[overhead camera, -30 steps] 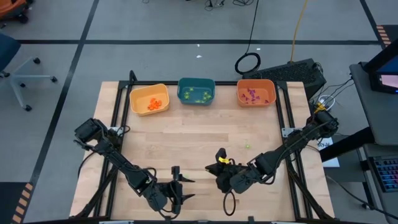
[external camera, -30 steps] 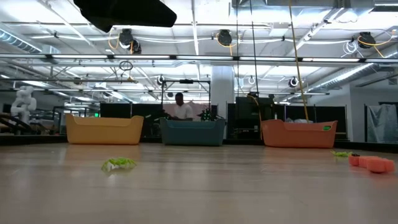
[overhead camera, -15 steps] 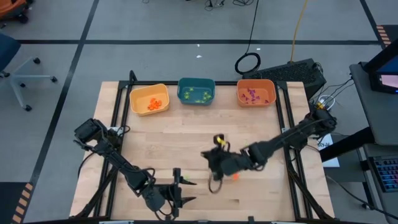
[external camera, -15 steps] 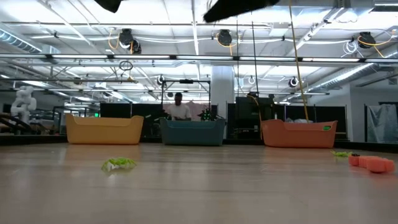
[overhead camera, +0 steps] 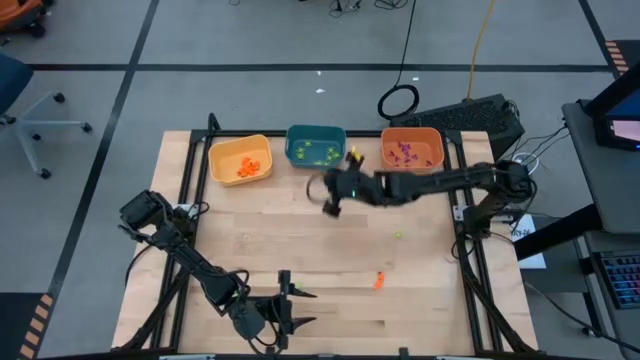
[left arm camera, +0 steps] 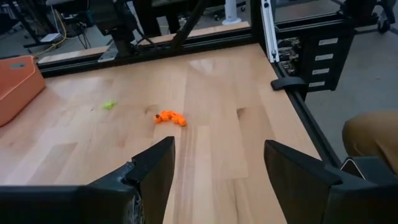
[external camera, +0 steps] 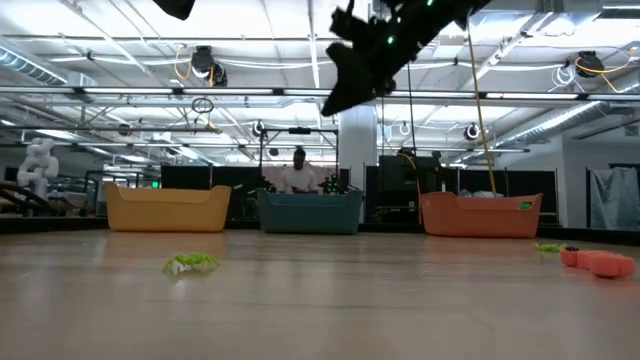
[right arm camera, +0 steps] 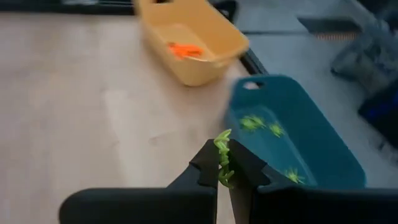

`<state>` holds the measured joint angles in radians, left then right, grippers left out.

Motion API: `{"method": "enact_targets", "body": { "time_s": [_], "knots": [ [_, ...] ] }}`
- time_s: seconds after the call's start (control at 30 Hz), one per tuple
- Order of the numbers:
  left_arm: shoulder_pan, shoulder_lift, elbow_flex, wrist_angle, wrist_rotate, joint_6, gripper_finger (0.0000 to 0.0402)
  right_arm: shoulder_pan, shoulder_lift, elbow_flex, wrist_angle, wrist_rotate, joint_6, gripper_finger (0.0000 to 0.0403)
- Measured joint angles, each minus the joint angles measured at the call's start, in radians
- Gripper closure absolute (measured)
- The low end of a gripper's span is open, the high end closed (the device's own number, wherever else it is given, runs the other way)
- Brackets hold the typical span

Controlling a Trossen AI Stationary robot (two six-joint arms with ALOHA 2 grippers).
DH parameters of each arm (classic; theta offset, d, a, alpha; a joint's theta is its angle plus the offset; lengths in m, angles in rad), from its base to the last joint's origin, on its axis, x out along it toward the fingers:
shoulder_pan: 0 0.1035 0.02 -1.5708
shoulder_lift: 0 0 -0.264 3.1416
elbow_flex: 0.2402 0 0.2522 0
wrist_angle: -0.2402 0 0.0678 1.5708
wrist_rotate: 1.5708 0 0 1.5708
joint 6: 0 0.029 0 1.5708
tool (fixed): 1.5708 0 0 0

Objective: Sort Halloween decoration
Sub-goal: Put the green spider toy into the blue bin

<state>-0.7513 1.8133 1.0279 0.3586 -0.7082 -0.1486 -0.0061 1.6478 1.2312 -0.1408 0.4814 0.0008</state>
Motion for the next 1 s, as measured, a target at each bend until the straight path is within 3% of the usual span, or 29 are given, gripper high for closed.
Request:
{"method": "enact_targets", "body": {
  "time_s": [0.37,0.8,1.0],
  "knots": [
    [-0.001,0.0,0.0,-0.001,0.0,0.001,0.0155,-0.307,0.082,0.0,0.055,-0.2,0.195,0.0401],
    [0.011,0.0,0.0,0.0,0.0,0.005,0.0155,-0.408,0.148,0.0,0.104,-0.192,0.215,0.0398],
    [0.011,0.0,0.0,0.0,0.001,0.005,0.0155,-0.406,0.172,0.0,0.11,-0.197,0.222,0.035]
  ]
}}
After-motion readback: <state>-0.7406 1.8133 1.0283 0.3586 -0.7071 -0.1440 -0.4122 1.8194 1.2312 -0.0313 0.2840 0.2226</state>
